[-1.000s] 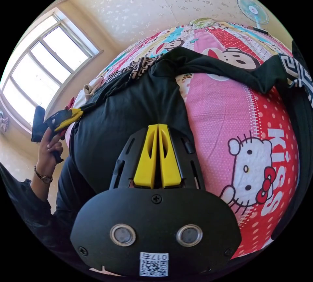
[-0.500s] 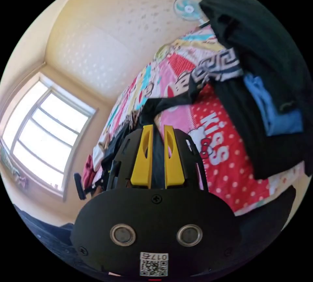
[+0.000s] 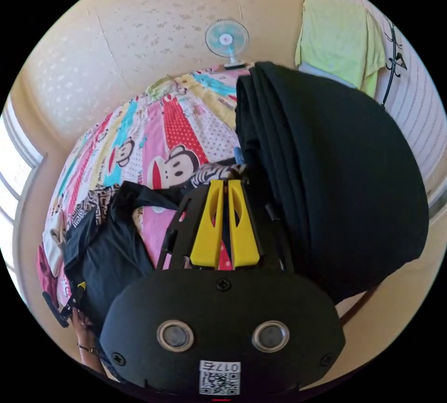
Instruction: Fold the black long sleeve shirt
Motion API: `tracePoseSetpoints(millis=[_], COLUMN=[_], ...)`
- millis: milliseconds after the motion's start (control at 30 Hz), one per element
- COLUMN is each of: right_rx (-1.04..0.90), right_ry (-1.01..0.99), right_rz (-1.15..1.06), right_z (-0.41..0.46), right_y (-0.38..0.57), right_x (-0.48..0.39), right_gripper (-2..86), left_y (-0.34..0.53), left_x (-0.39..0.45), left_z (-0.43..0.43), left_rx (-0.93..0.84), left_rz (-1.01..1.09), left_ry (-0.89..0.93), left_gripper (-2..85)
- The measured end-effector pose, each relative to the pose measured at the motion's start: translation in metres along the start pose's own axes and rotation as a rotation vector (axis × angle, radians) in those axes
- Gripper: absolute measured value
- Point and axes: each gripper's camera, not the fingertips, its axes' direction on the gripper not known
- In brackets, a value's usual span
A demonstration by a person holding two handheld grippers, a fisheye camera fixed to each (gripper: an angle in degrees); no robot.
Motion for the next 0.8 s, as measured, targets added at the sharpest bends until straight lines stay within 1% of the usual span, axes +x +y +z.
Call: tracePoseSetpoints(millis=[67,167,233,267,333,400,467,500,633,667,700,767,800], right_rx=[0.164,0.282,0.268,0.19,0.088,0.112,0.182,0.193,0.251,0.248,0.239,0.147,0.124], right_ry=[-0.026,0.036,0.094,0.14,0.125,0.045,-0.068,-0.091,-0.287,-0.363,-0.403,-0.588,-0.626], right_rz=[-0.02,-0.016,0.01,0.026,0.054,0.089,0.065,0.049,-0.109,-0.161,-0.191,-0.363,-0.403], right_z=[-0.046,-0.083,-0.078,-0.063,-0.047,-0.058,-0.086,-0.093,-0.137,-0.147,-0.15,-0.161,-0.164], right_y=[-0.009,-0.022,-0.03,-0.036,-0.043,-0.044,-0.05,-0.053,-0.054,-0.047,-0.042,-0.015,-0.007], right_x=[-0.013,-0.015,-0.004,0.004,0.013,0.01,-0.025,-0.039,-0.163,-0.201,-0.221,-0.293,-0.306], right_gripper=[2.5,2.2,2.2,2.2,2.2,2.2,2.2,2.3,2.6,2.9,3.0,3.6,3.8], left_y=[-0.004,-0.01,-0.012,-0.012,-0.013,-0.016,-0.018,-0.019,-0.023,-0.024,-0.026,-0.029,-0.032], left_x=[-0.007,-0.017,-0.022,-0.023,-0.023,-0.024,-0.026,-0.028,-0.034,-0.036,-0.037,-0.038,-0.04], left_z=[0.0,-0.002,-0.003,-0.004,-0.006,-0.01,-0.013,-0.014,-0.022,-0.024,-0.027,-0.032,-0.035], left_rx=[-0.01,-0.024,-0.021,-0.015,-0.007,-0.002,0.001,0.004,0.009,0.009,0.009,0.001,-0.013], left_rz=[-0.009,-0.025,-0.029,-0.024,-0.009,0.001,-0.002,-0.005,-0.008,-0.009,-0.01,-0.007,-0.004], left_ry=[0.026,0.059,0.067,0.066,0.054,0.038,0.039,0.044,0.06,0.063,0.064,0.065,0.075], left_gripper=[-0.7,-0.6,-0.6,-0.6,-0.5,-0.5,-0.5,-0.5,-0.5,-0.5,-0.5,-0.4,-0.3])
